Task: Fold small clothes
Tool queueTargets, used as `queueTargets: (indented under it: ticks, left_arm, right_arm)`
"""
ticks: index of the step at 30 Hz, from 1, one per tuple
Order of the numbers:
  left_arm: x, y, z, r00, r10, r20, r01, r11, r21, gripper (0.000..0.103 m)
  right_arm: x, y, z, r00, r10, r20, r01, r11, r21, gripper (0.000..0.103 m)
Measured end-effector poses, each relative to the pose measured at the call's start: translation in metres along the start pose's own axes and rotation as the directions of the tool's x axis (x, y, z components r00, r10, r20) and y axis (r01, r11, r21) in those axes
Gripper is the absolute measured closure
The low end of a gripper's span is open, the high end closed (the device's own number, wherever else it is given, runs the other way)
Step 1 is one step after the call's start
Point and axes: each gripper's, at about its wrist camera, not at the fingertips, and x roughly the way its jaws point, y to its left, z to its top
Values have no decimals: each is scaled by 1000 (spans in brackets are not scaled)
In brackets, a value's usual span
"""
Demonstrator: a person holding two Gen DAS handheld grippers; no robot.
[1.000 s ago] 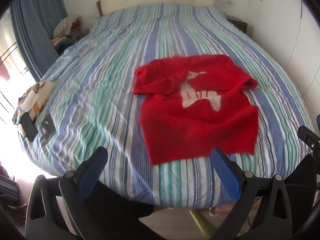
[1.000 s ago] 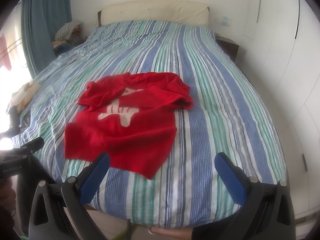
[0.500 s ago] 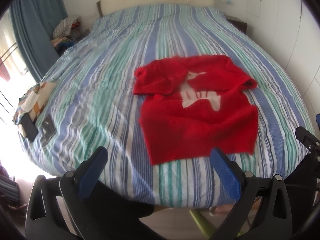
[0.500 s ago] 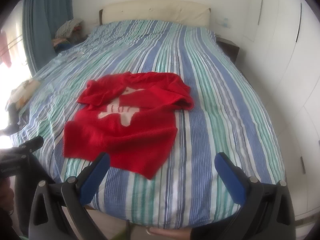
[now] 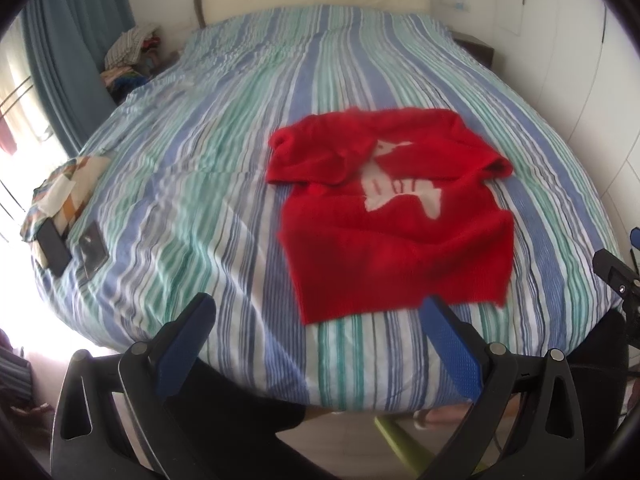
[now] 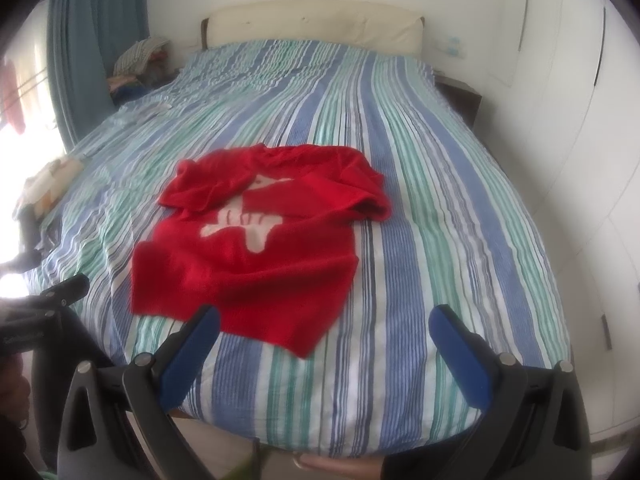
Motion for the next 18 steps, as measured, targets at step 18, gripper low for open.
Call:
queueTargets:
  ticks: [18]
  left_arm:
    - [149,47,-28,947,-277,-162,279,960,-5,10]
  right_arm:
    - [105,-77,-53,878,479,13,-465,844,267,0]
